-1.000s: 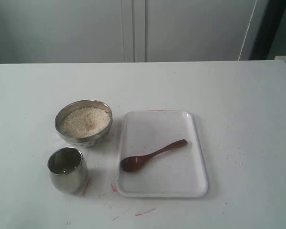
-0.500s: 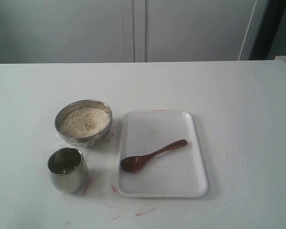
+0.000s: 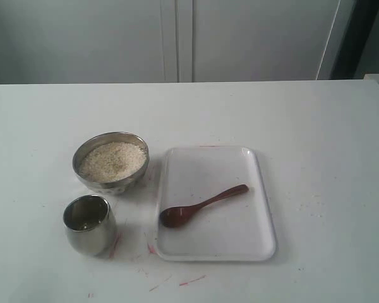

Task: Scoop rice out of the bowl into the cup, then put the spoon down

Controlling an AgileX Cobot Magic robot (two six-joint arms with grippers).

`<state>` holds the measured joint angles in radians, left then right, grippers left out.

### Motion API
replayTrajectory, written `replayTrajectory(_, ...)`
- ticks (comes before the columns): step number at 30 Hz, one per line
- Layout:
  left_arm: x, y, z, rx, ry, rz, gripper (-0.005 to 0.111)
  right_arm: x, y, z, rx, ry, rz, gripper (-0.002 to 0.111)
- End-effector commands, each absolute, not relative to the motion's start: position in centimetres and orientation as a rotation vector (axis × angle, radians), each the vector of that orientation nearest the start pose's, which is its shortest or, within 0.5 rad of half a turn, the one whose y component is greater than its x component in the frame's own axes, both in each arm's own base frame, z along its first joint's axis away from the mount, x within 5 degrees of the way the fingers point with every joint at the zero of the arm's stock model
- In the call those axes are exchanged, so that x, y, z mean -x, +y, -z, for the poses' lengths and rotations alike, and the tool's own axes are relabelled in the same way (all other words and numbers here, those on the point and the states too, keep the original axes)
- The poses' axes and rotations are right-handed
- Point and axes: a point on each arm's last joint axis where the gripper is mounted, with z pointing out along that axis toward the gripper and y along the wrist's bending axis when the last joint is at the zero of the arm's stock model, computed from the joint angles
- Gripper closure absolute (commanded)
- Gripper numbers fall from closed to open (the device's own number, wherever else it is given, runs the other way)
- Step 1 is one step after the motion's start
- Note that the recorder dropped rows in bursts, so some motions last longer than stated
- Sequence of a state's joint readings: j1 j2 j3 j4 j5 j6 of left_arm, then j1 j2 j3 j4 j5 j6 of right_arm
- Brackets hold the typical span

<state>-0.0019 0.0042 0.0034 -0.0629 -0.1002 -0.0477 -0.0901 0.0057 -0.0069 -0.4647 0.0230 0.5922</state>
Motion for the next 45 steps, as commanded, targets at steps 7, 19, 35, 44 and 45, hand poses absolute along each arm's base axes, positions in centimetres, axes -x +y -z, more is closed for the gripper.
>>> replayTrajectory(7,-5.5,0.0,-22.3,0.083,1.377,0.094,0.092,-5.6,-0.9,-20.1,-0.197,1.604,0.024,0.108)
replayTrajectory(19,-5.5,0.0,-22.3,0.083,1.377,0.094,0.092,-5.4,-1.1,-19.0,-0.208,1.722,0.052,0.108)
replayTrajectory(35,-5.5,0.0,-22.3,0.083,1.377,0.094,0.092,-5.4,-1.1,-18.8,-0.204,1.753,0.068,0.108)
replayTrajectory(44,-5.5,0.0,-22.3,0.083,1.377,0.094,0.092,-5.4,-0.9,-18.7,-0.235,1.758,0.011,0.108)
replayTrajectory(45,-5.5,0.0,-22.3,0.083,1.377,0.094,0.092,-5.4,-0.9,-18.7,-0.230,1.763,0.016,0.108)
